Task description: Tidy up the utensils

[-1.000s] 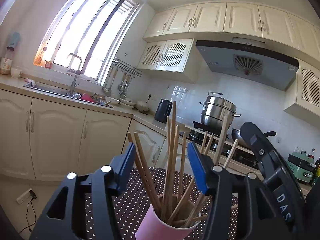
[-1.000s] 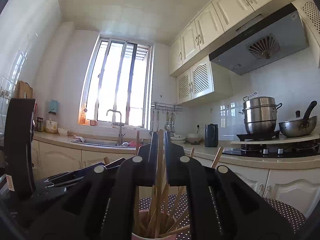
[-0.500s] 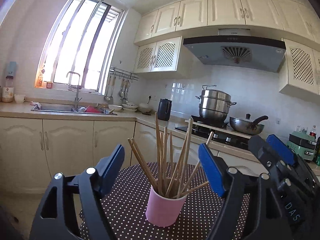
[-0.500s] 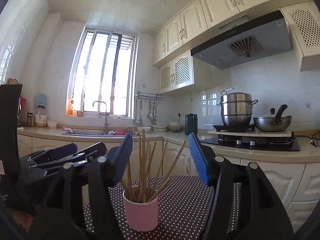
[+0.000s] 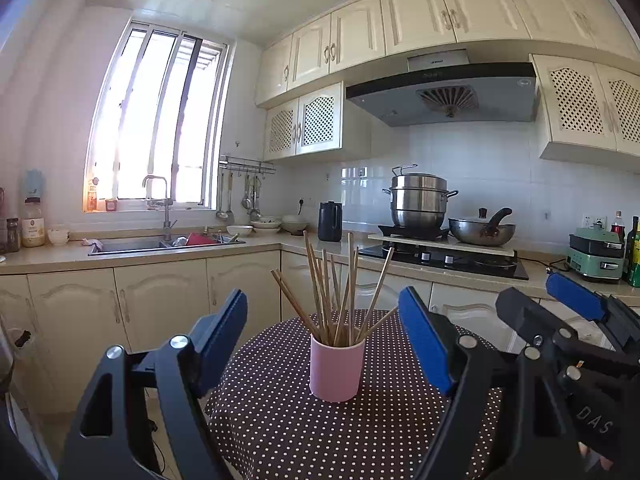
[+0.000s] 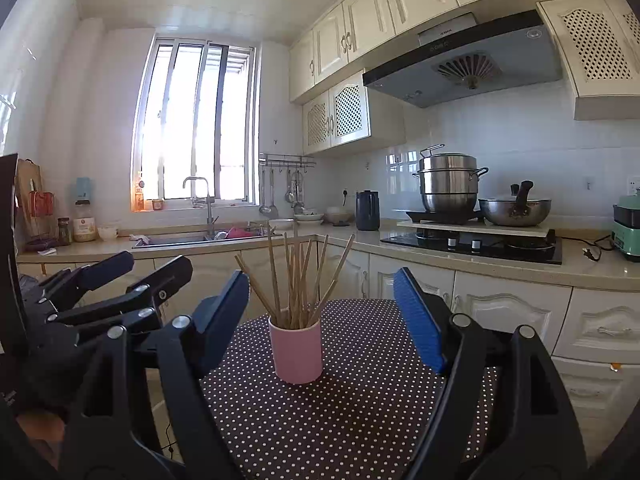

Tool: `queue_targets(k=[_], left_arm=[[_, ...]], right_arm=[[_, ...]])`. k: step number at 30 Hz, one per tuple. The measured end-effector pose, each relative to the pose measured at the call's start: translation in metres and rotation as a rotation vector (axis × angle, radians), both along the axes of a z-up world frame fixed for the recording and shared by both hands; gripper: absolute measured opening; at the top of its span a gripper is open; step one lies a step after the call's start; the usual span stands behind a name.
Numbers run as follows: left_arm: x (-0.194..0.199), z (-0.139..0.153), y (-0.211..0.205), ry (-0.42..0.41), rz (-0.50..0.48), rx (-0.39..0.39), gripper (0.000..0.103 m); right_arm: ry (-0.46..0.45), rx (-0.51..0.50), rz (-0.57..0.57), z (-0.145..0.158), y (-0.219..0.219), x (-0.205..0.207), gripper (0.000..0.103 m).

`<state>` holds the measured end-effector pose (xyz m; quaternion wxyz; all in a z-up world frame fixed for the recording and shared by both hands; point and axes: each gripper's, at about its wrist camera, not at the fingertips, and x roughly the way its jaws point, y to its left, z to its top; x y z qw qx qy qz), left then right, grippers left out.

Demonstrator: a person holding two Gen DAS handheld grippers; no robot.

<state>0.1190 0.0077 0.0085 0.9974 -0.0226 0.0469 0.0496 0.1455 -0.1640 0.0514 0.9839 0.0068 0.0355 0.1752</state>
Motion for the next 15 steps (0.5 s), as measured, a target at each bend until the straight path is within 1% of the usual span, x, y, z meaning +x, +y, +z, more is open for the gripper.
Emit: queue_targets(k=[3,8,13,15], left_arm=[[-0.016,-0.001,0.000,0.007,0.011,0.005,0.077],[-0.037,0.002,0.002,0.020,0.036,0.020,0.077],[-0.048,0.007,0.002,0.013,0.038,0.029,0.077],[-0.050,0.009,0.002,0.005,0.038,0.033,0.077]], right_arm=[[0.000,-0.036,-0.020,0.002,0.002,-0.016,0.079],[0.029,-0.061,-0.023,0.003,0.004,-0.029,0.083],[0.048,-0.051,-0.025,0.002,0.003,-0.035,0.085],[0.051,-0.062,-0.033,0.001,0.003,-0.036,0.086]])
